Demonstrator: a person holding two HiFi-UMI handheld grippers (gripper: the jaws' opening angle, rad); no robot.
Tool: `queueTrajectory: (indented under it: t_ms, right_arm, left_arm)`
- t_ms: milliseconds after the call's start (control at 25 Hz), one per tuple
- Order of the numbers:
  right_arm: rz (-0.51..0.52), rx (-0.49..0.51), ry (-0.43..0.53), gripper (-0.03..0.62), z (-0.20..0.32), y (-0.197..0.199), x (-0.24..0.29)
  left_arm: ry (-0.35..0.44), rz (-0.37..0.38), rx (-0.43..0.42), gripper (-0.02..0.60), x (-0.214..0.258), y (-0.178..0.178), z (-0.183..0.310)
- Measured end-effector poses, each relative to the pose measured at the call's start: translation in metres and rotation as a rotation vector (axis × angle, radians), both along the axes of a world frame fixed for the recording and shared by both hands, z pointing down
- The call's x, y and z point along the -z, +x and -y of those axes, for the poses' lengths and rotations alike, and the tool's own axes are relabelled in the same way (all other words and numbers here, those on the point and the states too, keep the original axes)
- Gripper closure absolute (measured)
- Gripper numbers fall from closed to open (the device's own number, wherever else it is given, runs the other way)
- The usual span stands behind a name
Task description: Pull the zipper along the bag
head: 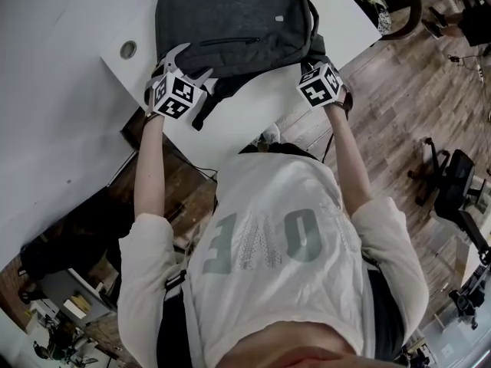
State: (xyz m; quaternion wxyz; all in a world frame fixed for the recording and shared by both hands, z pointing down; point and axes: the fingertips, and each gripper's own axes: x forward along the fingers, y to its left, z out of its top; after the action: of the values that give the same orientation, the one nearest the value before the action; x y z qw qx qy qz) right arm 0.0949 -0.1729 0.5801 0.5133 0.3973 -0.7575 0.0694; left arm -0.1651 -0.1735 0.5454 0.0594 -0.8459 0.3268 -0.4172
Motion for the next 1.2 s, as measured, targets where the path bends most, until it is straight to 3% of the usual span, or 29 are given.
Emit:
queueTrajectory:
  t_ms: [240, 360, 480, 680, 760, 800, 880, 960, 1120, 1200]
  right_arm:
    - [0.005, -0.062, 0.025, 0.562, 0.043, 0.018, -0.002]
    - [0.078, -0.086, -0.050, 0.563, 0.053, 0.012, -0.010]
    - [0.155, -0.117, -0.169, 0.565, 0.035, 0.002, -0.022]
    - [0.188, 0.002, -0.229, 0.565, -0.010, -0.019, -0.020]
    - [0.252, -0.002, -0.270, 0.565, -0.031, -0.030, -0.022]
    - [0.286, -0.006, -0.291, 0.565, -0.041, -0.034, -0.023]
    - [0.342, 0.000, -0.321, 0.565, -0.056, -0.043, -0.021]
    - [0.361, 0.026, -0.332, 0.565, -0.069, -0.052, -0.020]
    - [0.414, 0.064, -0.383, 0.565, -0.096, -0.073, -0.021]
    - [0.452, 0.059, -0.391, 0.565, -0.105, -0.081, -0.019]
  left_arm:
    - [0.006, -0.004, 0.008, 0.229, 0.000, 0.006, 0.003]
    - [0.009, -0.003, 0.008, 0.238, -0.002, 0.005, 0.006]
    - [-0.002, 0.003, -0.015, 0.238, -0.005, -0.004, 0.004]
    - [-0.069, 0.053, -0.123, 0.236, -0.003, -0.025, 0.010]
    - [-0.074, 0.067, -0.088, 0.236, 0.004, -0.029, 0.011]
    - [-0.053, 0.037, -0.041, 0.236, 0.012, -0.025, 0.009]
    - [0.014, -0.109, 0.022, 0.236, 0.036, 0.003, 0.000]
    - [0.023, -0.226, -0.014, 0.236, 0.048, 0.050, -0.019]
    - [-0.085, -0.281, -0.196, 0.236, 0.038, 0.145, -0.067]
    - [-0.137, -0.264, -0.264, 0.236, 0.032, 0.173, -0.089]
